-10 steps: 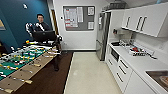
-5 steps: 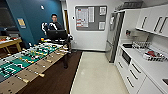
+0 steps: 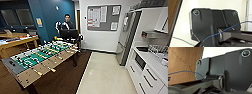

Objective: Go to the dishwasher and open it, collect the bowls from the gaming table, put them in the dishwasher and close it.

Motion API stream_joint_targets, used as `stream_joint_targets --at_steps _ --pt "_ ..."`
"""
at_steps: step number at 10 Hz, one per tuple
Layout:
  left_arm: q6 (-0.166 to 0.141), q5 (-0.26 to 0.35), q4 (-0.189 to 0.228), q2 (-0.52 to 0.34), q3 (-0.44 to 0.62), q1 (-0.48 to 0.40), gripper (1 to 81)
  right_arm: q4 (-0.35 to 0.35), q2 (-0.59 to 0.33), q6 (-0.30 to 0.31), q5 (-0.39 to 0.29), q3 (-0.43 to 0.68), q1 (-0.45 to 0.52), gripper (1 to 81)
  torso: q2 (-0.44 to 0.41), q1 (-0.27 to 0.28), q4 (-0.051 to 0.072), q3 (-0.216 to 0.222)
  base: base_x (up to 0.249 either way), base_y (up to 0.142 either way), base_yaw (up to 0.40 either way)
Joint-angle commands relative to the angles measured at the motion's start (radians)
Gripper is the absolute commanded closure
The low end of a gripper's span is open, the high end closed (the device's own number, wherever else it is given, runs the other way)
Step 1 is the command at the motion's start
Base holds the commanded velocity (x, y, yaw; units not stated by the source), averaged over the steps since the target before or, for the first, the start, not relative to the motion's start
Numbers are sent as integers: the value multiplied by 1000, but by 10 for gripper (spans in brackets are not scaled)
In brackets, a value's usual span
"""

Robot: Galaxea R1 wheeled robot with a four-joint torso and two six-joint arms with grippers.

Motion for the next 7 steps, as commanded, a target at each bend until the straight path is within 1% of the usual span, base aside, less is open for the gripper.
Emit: stream_joint_targets --at_steps 1,3,5,6,7 --pt "-4 61 -7 -26 14 -33 10 -3 -26 -4 -47 70 46 10 0 0 0 0 0 0 300" --pt "-4 61 -6 -20 7 -33 10 -1 19 -4 -49 -3 46 10 0 0 0 0 0 0 297" --pt "-5 61 -6 -8 -22 -34 10 -3 70 -4 -53 -82 53 10 0 0 0 0 0 0 291" --pt "-7 62 -9 -3 -49 -34 10 -3 80 -4 -56 -95 57 10 0 0 0 0 0 0 289" --pt "-7 62 -15 -4 -54 -31 10 -3 82 -4 -56 -92 57 10 0 0 0 0 0 0 289"
